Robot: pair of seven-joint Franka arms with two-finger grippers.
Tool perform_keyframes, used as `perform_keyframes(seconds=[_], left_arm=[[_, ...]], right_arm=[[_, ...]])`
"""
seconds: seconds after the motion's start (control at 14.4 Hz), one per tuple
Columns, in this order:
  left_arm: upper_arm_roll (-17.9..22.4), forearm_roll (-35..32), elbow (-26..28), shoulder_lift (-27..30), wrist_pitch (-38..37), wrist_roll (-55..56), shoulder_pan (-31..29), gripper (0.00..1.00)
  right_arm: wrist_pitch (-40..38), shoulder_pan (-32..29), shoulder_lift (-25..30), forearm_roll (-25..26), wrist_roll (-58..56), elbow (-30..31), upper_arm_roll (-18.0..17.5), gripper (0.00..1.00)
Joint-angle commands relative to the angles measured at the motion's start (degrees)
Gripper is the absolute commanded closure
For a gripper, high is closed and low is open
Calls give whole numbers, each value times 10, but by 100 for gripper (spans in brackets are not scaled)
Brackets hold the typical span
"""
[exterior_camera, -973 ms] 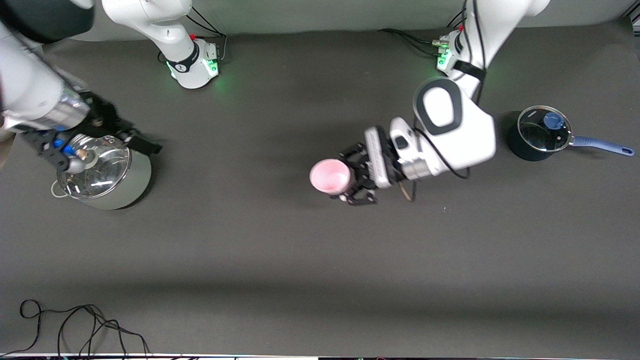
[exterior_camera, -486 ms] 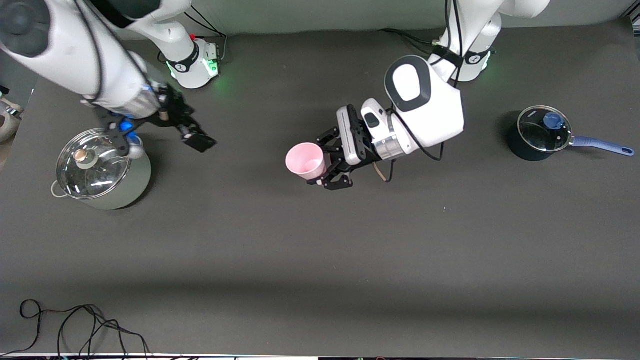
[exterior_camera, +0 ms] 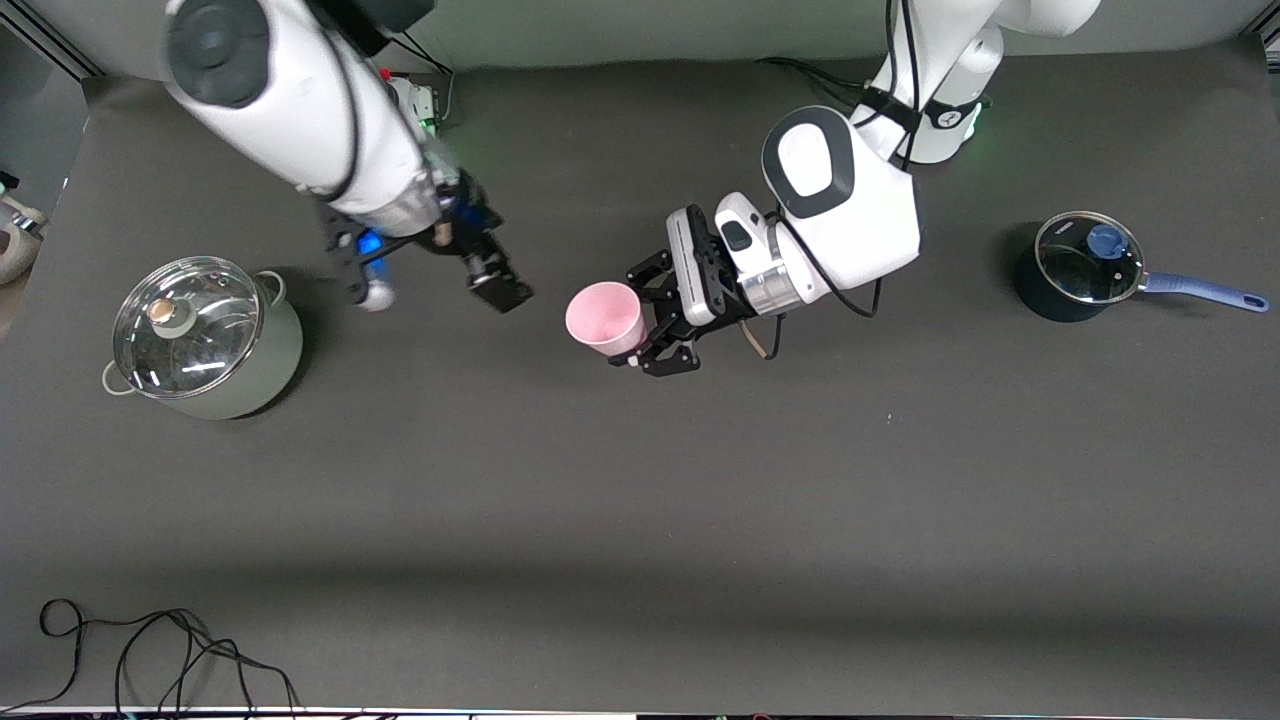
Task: Transfer pink cup from left to right arm
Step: 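Hold the cup with the left gripper while the right gripper reaches it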
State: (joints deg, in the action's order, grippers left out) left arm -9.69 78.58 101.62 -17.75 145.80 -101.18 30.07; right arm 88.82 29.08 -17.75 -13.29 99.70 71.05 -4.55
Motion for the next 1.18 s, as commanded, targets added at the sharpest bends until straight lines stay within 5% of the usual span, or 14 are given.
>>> perform_keyframes(seconds=[0.0,0.76,0.83,0.9,0.97,1.04,1.11], left_arm=[[1,9,11,19,8,12,3,57],[-1,8,9,18,24,30,5,54],[-2,8,9,18,24,30,4,54],[-2,8,9,18,25,30,4,54],[-2,8,9,18,25,30,4,54],[-2,8,9,18,30,30,4,54],[-2,8,9,18,32,30,5,54]], right_arm=[[17,36,-18,-5,19,-24,6,0],[77,45,-51,1,19,-22,9,0],[77,45,-51,3,19,-22,9,7],[77,45,-51,4,19,-22,10,25],[77,45,-51,4,19,-22,9,48],[77,45,-51,4,19,-22,9,86],[77,45,-51,4,17,-22,9,100]])
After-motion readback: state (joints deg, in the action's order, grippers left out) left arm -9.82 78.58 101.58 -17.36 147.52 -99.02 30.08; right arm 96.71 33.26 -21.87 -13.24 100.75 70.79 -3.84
